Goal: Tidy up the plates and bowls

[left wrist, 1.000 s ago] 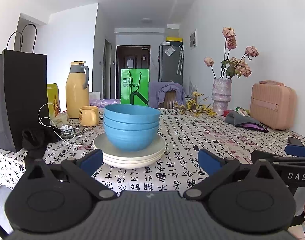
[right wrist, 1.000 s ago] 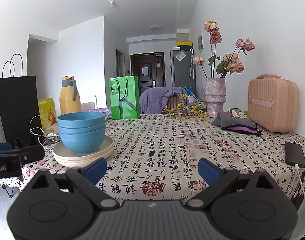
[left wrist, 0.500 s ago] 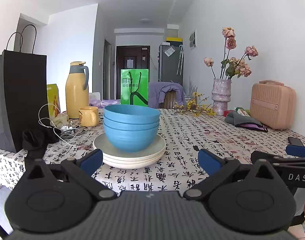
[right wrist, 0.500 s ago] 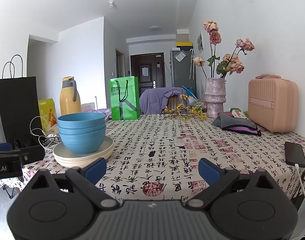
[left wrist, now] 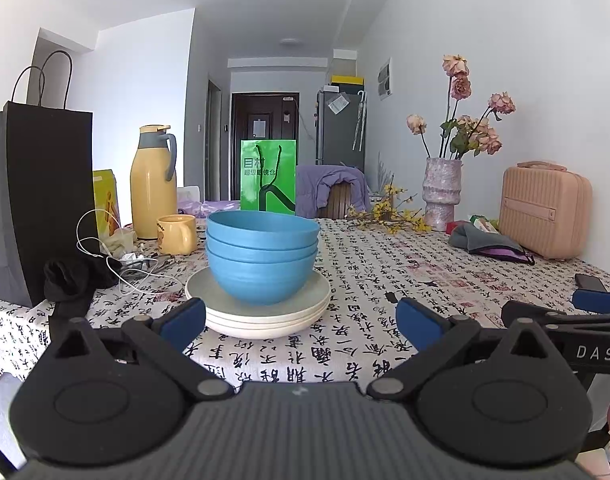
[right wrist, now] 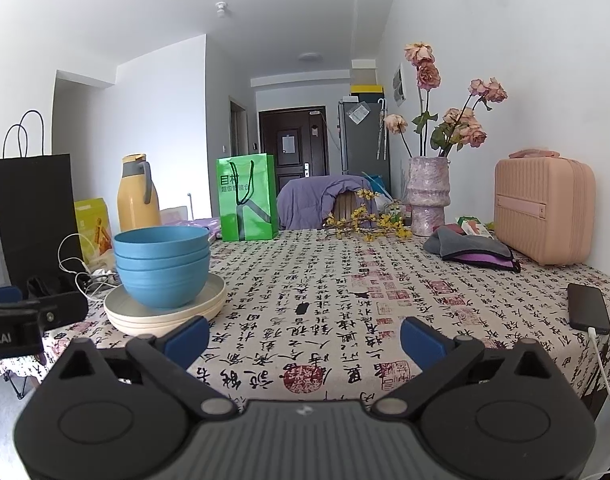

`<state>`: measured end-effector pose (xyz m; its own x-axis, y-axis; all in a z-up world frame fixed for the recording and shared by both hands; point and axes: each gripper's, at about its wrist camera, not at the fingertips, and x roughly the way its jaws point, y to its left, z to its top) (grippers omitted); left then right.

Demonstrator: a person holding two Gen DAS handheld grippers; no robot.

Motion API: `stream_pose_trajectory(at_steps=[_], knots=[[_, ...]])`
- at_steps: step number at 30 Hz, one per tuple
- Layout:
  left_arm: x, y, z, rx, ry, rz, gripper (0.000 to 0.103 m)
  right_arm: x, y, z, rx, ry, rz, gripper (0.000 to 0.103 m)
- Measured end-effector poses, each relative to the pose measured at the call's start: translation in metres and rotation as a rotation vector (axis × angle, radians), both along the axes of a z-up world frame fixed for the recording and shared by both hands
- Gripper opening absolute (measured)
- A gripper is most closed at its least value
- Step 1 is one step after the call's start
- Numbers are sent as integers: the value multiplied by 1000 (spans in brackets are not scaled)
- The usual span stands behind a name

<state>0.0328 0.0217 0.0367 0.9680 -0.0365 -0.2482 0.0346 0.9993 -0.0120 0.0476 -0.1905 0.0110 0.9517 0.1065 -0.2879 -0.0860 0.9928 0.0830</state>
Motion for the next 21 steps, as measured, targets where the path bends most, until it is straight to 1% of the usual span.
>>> stream_pose_trajectory(at_steps=[13,21], knots=[[0,1,1,5,0,-4,103,-1,0,-1,-2,-2,-12,103],[-3,0,3,18,-24,-19,103,0,1,-1,-8,-1,-4,103]])
